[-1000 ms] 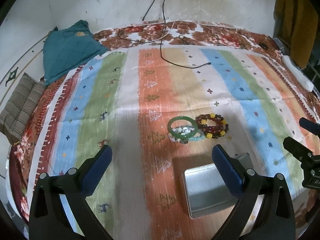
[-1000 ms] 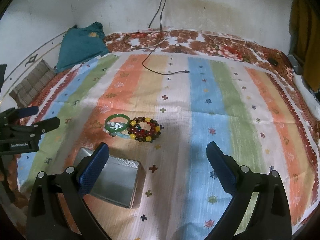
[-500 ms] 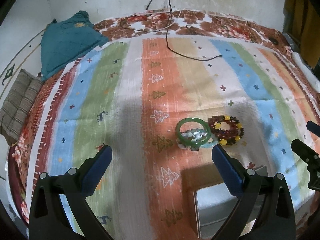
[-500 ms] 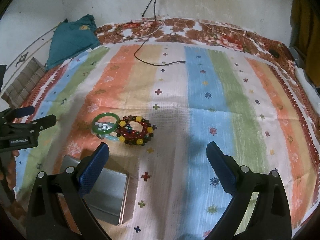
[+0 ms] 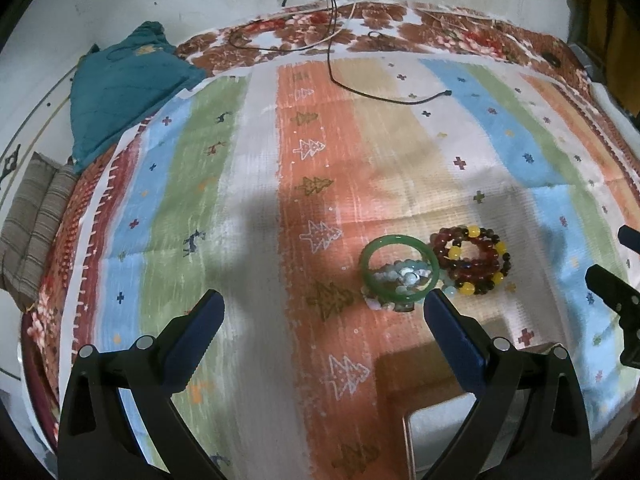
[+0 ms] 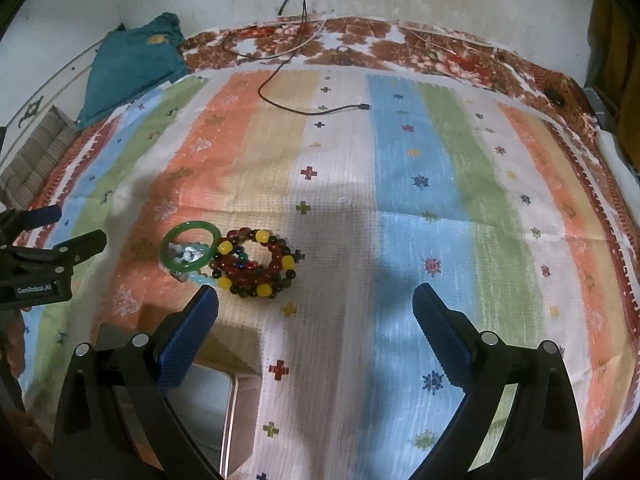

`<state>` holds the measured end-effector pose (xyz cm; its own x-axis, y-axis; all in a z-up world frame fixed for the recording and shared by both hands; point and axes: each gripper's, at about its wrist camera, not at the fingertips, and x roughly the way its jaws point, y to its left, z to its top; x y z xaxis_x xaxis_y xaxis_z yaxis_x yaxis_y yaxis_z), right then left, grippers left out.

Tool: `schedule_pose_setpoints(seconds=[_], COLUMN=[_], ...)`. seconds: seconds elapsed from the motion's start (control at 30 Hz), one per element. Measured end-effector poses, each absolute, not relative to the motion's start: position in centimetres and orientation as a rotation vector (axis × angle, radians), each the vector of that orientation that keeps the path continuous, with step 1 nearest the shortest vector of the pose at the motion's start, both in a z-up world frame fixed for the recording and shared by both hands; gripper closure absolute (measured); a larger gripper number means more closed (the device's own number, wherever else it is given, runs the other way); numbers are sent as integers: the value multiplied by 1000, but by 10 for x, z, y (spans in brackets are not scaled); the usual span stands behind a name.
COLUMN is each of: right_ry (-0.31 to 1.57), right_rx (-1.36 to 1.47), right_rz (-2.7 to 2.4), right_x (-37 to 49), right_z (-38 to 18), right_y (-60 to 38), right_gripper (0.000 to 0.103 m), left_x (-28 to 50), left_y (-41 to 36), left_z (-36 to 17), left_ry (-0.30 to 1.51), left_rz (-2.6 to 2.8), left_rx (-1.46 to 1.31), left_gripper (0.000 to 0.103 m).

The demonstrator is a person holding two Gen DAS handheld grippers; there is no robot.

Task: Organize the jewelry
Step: 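Lower the left tool to the green bangle while the right tool lowers to the beaded bracelet, then close the left tool on the green bangle while the right tool grips the red-yellow bead bracelet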

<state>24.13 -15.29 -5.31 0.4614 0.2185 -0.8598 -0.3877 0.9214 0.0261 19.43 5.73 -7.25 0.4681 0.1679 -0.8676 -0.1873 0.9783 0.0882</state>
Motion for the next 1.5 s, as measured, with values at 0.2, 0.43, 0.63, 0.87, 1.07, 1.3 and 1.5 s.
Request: schedule_pose_setpoints(seconds=[0.2, 0.43, 0.63, 0.87, 1.07, 1.3, 1.5], right_ry=[1045, 1094, 1135, 1173, 1194, 1200, 1236], right_rx=[-183, -171, -182, -216, -208, -216, -229], right_rz=[367, 376, 376, 373, 382, 395, 424], right_x=[253, 265, 276, 284, 292, 302, 310], right_z=[-62, -77, -95, -111, -116, -122, -135], right_y=[-150, -145, -136, -123, -116, -108, -101], right_gripper=[4, 4, 4, 5, 17, 27, 45], left_x=[206, 219, 231, 242, 249, 261, 268], left_y=[66, 72, 74, 72, 69, 65, 59], left_z=[-85, -101, -114, -129, -136, -146, -157], left_ry=[1070, 1105, 1129, 1168, 1175, 1196, 1213], left_rz=[221, 198, 191, 159, 155, 135, 129], left_rx=[-29, -66, -62, -67, -60, -46, -7], left_gripper=[6, 6, 6, 19, 19, 35, 48])
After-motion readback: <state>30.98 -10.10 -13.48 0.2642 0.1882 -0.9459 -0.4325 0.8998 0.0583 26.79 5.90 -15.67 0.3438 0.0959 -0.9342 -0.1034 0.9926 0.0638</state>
